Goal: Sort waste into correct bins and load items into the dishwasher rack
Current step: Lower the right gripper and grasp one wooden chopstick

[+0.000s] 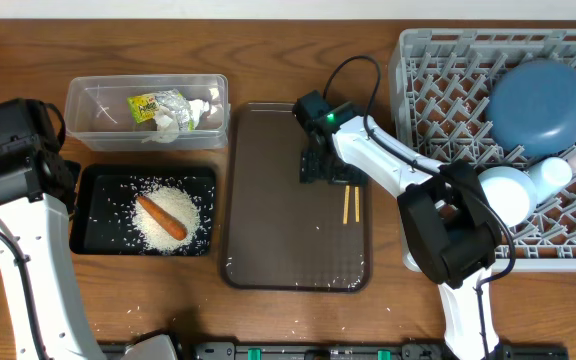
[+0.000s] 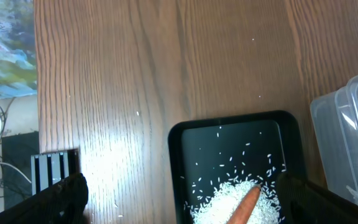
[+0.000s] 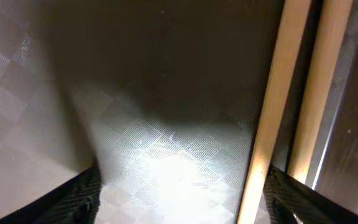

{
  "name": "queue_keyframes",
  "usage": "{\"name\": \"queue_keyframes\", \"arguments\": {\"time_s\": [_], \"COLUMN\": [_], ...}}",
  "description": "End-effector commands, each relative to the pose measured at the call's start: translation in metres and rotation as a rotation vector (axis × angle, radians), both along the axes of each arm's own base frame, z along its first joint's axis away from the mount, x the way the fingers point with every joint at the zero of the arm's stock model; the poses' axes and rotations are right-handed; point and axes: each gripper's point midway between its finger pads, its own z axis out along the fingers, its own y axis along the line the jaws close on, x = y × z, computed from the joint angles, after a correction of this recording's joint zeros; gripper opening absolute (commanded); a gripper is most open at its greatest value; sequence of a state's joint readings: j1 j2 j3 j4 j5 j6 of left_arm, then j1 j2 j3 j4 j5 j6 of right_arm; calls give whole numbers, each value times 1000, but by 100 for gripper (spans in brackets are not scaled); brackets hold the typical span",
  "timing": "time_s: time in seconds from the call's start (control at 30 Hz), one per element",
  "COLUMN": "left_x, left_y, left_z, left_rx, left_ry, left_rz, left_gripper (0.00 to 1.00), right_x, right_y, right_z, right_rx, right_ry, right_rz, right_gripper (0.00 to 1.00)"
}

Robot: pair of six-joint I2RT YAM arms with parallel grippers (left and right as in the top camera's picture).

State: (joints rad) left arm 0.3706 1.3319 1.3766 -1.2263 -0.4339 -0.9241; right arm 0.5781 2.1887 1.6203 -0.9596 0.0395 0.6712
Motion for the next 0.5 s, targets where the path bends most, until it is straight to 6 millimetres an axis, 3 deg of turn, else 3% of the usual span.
{"name": "queue_keyframes", "arguments": {"time_s": [0.0,0.3,0.43,0.47], "left_x": [-3,-3,-3,-3], "left_y": [4,4,4,4], "left_z": [1,1,1,1], "left_rx": [18,18,18,18], "left_ry": [3,3,3,3], "left_rz": [25,25,25,25], "left_gripper": [99,99,99,99], "right_x": [-2,-19,-29,-29], "right_y": [-3,-5,-10,-10], "right_z": [-9,-31,-41,-41], "right_rx": [-20,-34,-45,-41], "right_ry": [15,37,59,61], "right_rz": [-6,-1,-19,-19], "right_gripper": [71,29,2,1]}}
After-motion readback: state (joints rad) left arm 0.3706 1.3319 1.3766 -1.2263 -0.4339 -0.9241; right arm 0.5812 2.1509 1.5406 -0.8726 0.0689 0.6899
